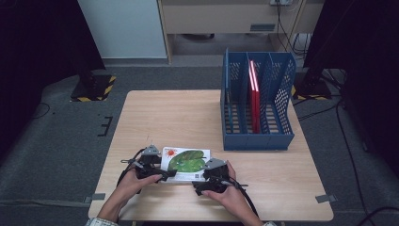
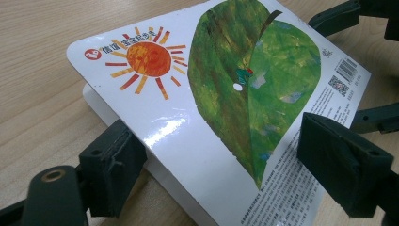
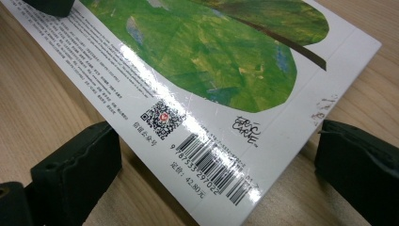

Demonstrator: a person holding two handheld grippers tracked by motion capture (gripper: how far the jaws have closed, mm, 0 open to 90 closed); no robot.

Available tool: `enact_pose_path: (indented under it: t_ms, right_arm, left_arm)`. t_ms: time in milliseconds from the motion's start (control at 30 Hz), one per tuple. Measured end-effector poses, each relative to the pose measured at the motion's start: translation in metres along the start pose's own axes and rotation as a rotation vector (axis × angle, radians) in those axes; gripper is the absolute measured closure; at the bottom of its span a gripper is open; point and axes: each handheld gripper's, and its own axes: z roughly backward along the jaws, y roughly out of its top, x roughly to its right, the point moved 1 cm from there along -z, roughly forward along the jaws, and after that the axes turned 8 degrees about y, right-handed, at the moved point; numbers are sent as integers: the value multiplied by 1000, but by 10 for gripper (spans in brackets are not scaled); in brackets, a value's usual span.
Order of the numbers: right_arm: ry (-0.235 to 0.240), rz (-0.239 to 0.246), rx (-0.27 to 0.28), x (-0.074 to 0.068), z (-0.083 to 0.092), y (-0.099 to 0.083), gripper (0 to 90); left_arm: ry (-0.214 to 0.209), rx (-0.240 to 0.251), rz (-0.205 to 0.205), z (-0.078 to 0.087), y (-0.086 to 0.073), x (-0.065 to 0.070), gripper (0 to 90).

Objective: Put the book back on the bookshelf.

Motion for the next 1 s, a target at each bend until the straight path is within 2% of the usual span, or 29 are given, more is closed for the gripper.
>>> enact_pose_path:
  t_ms: [200, 400, 667, 767, 933, 1000]
  right_arm:
    - [4, 11, 3, 0, 1, -1, 22]
    - [33, 12, 2, 2, 4, -1, 30]
    - [45, 18, -11, 3, 5, -2, 32]
    - [50, 23, -5, 4, 7, -2, 37]
    - [94, 21, 21, 9, 17, 1, 55]
    - [93, 23, 23, 12, 19, 1, 57]
  left_arm:
    - [-4, 2, 1, 1, 0, -2, 174]
    - [-8, -4, 2, 0, -1, -3, 179]
    - [-9, -7, -3, 0, -1, -3, 186]
    - [-11, -5, -2, 0, -1, -4, 188]
    - [-11, -4, -5, 0, -1, -4, 193]
    - [-12, -4, -4, 0, -1, -4, 193]
